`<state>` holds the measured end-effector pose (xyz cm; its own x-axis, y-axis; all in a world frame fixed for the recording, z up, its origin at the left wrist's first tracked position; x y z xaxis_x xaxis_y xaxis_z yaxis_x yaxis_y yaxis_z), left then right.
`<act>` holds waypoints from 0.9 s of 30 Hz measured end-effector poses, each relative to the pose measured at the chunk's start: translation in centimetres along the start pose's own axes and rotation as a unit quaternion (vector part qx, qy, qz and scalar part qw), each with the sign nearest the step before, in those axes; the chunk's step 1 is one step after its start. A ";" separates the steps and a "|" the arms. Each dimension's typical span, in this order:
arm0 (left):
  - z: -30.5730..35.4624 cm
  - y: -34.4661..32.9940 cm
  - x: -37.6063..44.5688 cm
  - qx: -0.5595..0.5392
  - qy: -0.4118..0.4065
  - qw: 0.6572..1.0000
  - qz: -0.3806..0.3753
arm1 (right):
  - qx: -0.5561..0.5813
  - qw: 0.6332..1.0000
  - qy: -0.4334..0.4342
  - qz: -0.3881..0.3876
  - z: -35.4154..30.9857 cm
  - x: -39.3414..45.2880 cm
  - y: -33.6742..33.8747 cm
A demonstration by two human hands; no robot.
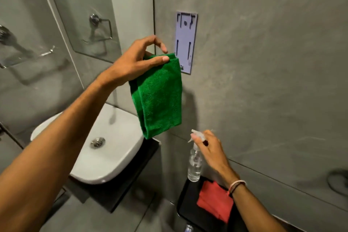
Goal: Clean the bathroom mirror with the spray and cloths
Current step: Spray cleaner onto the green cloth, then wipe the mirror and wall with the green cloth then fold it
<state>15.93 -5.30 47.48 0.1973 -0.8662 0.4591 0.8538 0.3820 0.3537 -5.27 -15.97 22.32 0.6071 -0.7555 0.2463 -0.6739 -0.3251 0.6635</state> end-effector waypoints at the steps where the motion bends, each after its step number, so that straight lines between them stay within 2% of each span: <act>1: -0.8 -0.5 -0.8 -0.001 0.008 1.000 -0.004 | -0.015 1.000 -0.009 -0.019 1.3 -0.6 -0.9; 5: -4.3 -2.2 -3.2 0.019 0.044 0.999 -0.009 | -0.079 0.992 -0.056 -0.085 6.9 -1.8 -3.8; 10: -8.4 -3.5 -4.9 0.015 0.115 0.993 -0.007 | -0.074 0.981 -0.117 -0.136 12.2 -2.6 -6.1; 14: -9.7 -4.2 -4.9 0.033 0.130 0.991 -0.006 | -0.065 0.974 -0.130 -0.171 14.1 -2.6 -7.5; 19: -10.0 -4.7 -4.5 0.077 0.129 0.989 -0.012 | -0.118 0.965 -0.112 -0.203 15.8 -3.1 -8.3; 22: -8.8 -4.6 -4.7 0.079 0.121 0.989 -0.010 | -0.133 0.964 -0.091 -0.212 12.9 -2.2 -7.6; 24: -7.4 -4.2 -4.8 0.075 0.112 0.991 -0.010 | -0.090 0.981 -0.046 -0.164 7.4 0.1 -6.0; 26: -5.3 -3.0 -4.3 0.058 0.093 0.994 -0.007 | 0.094 0.990 0.006 -0.108 -0.6 3.5 -2.9; 27: -3.9 -2.2 -3.8 0.043 0.083 0.996 0.000 | 0.177 0.976 0.058 -0.113 -5.3 5.1 -1.4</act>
<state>15.14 -4.09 41.73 0.2799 -0.9052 0.3197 0.8115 0.4010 0.4251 0.92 -16.36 26.37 0.7863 -0.5797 0.2138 -0.6086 -0.6668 0.4302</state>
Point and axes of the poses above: each hand's wrist, its own x-axis towards the middle knuckle, its own y-axis out of the back of the hand, z = x × y, the point moved 8 cm from there along x, towards the middle knuckle, and after that the axes turned 11 degrees about -x, right-handed, at the moved point
